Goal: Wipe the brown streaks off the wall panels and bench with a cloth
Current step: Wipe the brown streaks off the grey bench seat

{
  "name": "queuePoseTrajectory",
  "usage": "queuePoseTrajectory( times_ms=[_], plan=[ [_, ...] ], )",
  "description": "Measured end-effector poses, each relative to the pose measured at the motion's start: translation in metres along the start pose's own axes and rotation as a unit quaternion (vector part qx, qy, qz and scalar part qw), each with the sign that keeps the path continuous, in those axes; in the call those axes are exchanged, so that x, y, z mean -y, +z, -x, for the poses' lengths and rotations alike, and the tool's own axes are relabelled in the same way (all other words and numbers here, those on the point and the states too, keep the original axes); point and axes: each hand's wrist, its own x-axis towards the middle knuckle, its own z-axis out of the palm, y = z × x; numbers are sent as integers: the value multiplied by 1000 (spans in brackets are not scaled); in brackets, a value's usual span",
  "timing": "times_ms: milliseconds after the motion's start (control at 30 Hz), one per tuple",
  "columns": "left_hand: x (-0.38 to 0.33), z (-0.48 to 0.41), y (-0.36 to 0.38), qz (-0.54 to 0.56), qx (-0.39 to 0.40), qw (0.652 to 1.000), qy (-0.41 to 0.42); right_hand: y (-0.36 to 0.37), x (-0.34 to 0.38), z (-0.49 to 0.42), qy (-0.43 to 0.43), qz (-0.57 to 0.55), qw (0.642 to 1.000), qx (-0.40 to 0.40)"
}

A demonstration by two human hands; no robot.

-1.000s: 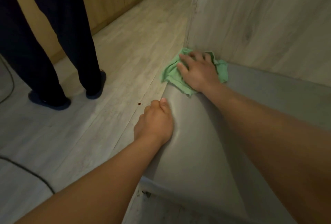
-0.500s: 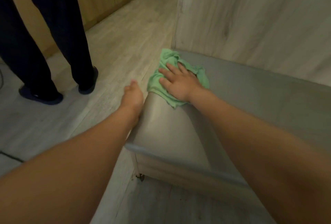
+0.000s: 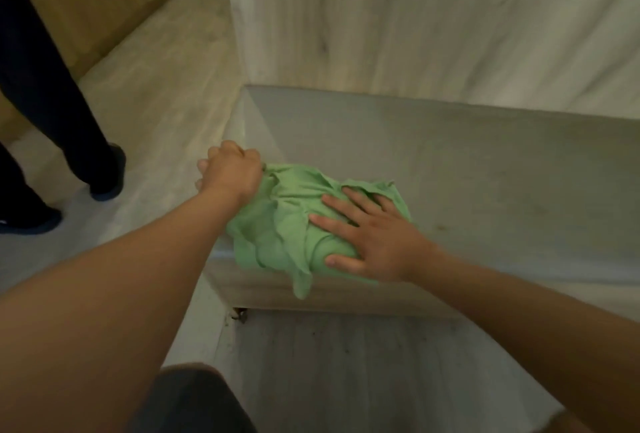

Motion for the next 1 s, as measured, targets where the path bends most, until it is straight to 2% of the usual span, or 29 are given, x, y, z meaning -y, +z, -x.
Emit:
queuePoseTrajectory(
  times_ms=[100,200,233,300,400,567,767,833,933,967,1000],
  plan=[
    [-38,14,18,-49,38,996,66,6,-22,45,52,33,998,-28],
    [-67,20,35,-74,63,989,113,0,-15,42,77,-3,989,-128],
    [-75,21,39,-83,67,986,125,-2,-11,31,82,-30,987,-138],
    [-89,23,51,-99,65,983,138,0,-5,11,92,-82,988,-90],
    [-103,24,66,-119,74,980,141,12,-30,17,90,-71,993,-41],
    [-116,3,85,-144,79,975,153,13,-102,55,208,-75,975,-7],
    [-134,-39,83,-171,88,969,156,5,-143,-35,256,-114,960,8],
    [-138,-51,76,-234,143,948,161,3,-166,-69,276,-110,955,4],
    [-135,-77,69,-434,223,853,184,3,-199,-109,310,-114,944,-5],
    [-132,-82,67,-466,244,831,180,3,-207,-114,325,-116,939,-9],
    [-128,-93,67,-472,258,825,174,4,-217,-128,337,-119,934,-13]
  ],
)
